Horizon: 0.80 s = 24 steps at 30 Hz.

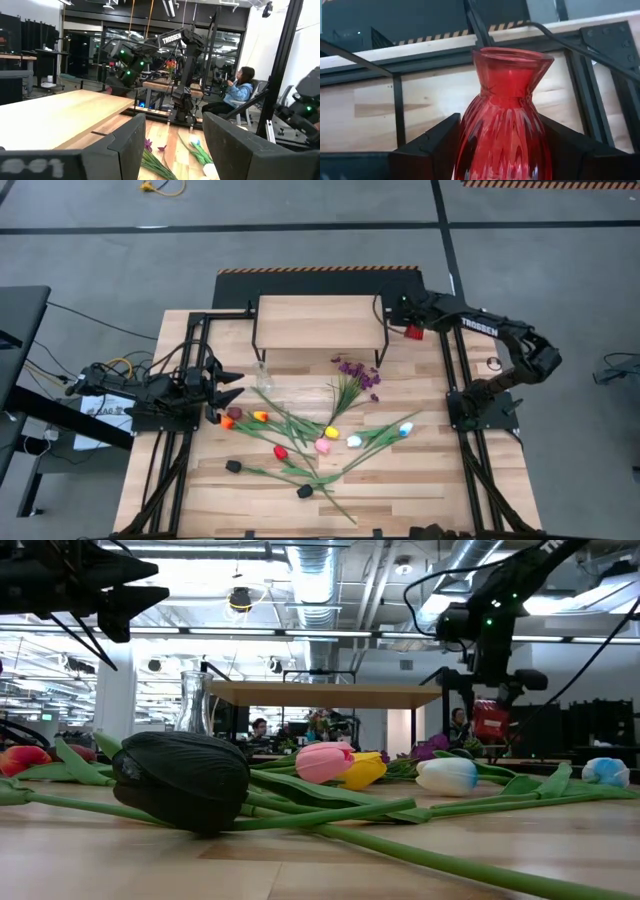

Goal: Pick and place flowers into a vace then onto a shelf
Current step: Adjust the red vase

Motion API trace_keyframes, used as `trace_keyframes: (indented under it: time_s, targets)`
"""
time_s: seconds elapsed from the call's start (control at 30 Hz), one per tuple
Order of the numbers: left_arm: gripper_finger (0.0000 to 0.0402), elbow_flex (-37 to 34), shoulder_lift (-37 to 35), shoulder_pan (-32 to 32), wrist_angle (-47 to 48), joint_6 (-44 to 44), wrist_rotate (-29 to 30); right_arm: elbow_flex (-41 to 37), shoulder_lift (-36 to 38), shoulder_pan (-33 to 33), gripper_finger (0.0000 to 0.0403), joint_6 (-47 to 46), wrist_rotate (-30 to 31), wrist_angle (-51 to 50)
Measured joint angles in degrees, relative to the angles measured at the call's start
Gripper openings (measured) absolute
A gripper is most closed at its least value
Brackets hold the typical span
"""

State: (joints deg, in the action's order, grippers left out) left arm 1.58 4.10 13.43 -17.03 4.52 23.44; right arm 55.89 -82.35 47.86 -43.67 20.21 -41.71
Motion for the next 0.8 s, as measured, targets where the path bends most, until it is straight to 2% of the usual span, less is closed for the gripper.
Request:
trace_keyframes:
  time_s: [0.27, 0.53, 0.67, 0.8]
  targets:
    - [0.0187, 0.0, 0.0, 0.0, -0.51, 1.76, 0.03, -5.86, 1.66, -3.91, 0.0218, -4.39, 2.7, 2.36]
    - [0.0187, 0.0, 0.0, 0.0, -0.49, 1.78, 0.18, -14.11, 11.53, -9.88, 0.0219, -11.27, 7.72, 3.77]
    - [0.0187, 0.0, 0.0, 0.0, -0.47, 1.76, 0.16, -17.07, 16.65, -15.38, 0.022, -14.99, 10.91, 5.36]
    - [0.0187, 0.0, 0.0, 0.0, -0.36, 1.23, 0.13, -18.63, 19.06, -23.77, 0.0222, -19.83, 17.54, 5.52]
